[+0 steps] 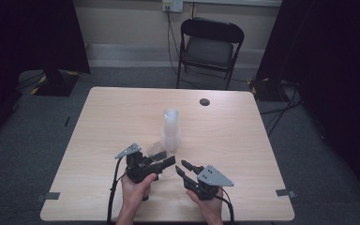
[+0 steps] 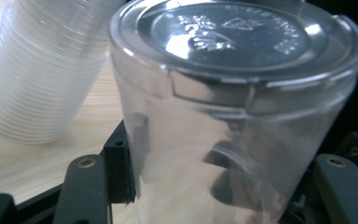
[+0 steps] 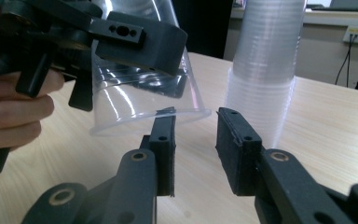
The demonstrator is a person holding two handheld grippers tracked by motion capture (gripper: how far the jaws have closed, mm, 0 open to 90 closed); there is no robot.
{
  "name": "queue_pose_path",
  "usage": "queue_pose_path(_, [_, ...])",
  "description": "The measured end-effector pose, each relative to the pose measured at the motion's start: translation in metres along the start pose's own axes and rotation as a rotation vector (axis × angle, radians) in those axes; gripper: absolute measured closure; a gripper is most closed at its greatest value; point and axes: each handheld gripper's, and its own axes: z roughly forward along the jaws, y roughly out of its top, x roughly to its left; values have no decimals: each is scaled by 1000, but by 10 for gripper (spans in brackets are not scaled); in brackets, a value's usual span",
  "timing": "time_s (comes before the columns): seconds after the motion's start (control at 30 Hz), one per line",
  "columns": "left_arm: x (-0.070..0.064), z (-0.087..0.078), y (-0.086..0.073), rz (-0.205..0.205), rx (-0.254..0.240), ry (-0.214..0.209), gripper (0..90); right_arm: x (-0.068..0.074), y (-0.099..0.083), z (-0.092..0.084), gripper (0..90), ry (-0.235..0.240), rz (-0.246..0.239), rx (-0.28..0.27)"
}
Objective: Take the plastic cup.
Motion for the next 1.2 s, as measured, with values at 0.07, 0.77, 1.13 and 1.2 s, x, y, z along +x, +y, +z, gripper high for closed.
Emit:
queue_pose_path(0.07, [-1, 0, 0, -12, 0, -17, 402, -1, 1, 0, 674, 6, -5, -19])
queue_pose_path(0.77, [-16, 5, 0, -41, 14, -88, 410, -2, 7, 12, 667, 11, -59, -104])
queue_pose_path(1.13, [-20, 4, 6, -59, 7, -100, 411, -1, 9, 16, 656, -2, -70, -183])
queue_pose_path(1.2, [-18, 5, 7, -86, 13, -119, 409, -2, 12, 16, 658, 4, -72, -205])
